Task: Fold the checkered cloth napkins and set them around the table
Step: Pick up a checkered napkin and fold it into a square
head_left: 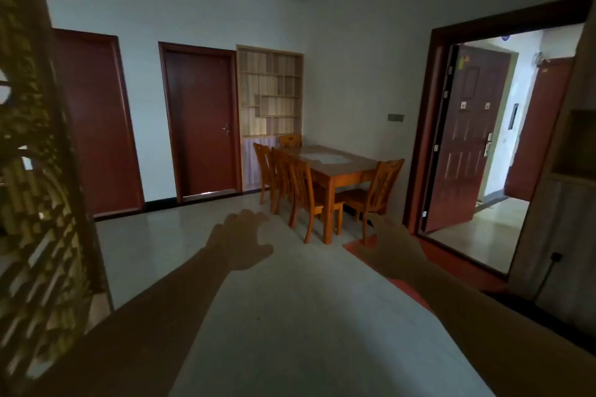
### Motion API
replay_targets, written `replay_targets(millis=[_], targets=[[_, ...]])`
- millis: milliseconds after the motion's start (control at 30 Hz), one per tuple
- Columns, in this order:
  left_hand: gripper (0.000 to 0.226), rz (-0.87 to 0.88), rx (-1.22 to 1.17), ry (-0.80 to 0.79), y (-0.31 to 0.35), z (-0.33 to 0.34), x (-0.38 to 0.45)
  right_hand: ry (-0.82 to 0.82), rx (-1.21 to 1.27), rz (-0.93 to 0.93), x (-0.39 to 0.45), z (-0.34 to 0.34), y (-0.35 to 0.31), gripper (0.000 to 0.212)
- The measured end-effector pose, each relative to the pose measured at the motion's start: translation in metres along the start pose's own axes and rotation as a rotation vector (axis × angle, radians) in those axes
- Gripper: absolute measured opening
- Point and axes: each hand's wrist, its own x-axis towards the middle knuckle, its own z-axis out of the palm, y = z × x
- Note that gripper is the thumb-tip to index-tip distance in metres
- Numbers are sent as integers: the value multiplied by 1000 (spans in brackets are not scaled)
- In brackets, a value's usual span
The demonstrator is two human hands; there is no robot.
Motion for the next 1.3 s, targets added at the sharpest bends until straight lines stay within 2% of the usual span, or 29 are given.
replay_targets(millis=[133, 433, 600, 800, 1000, 1300], targets=[[70, -14, -28, -18, -16, 30, 65, -25, -7, 31, 60, 27, 8, 82], [70, -4, -91, -40, -84, 79, 264, -67, -103, 49, 250, 86, 10, 78], [70, 15, -77, -66, -93, 99, 357, -62, -128, 74, 335, 108, 25, 78], [69, 29, -66, -93, -97, 143, 474, -83, -98, 84, 445, 151, 70, 78], [68, 5, -89, -103, -88, 178, 626, -96, -17, 87, 587, 194, 132, 71], [68, 29, -89, -59, -72, 204, 830, -128, -40, 101, 782, 221, 194, 80]])
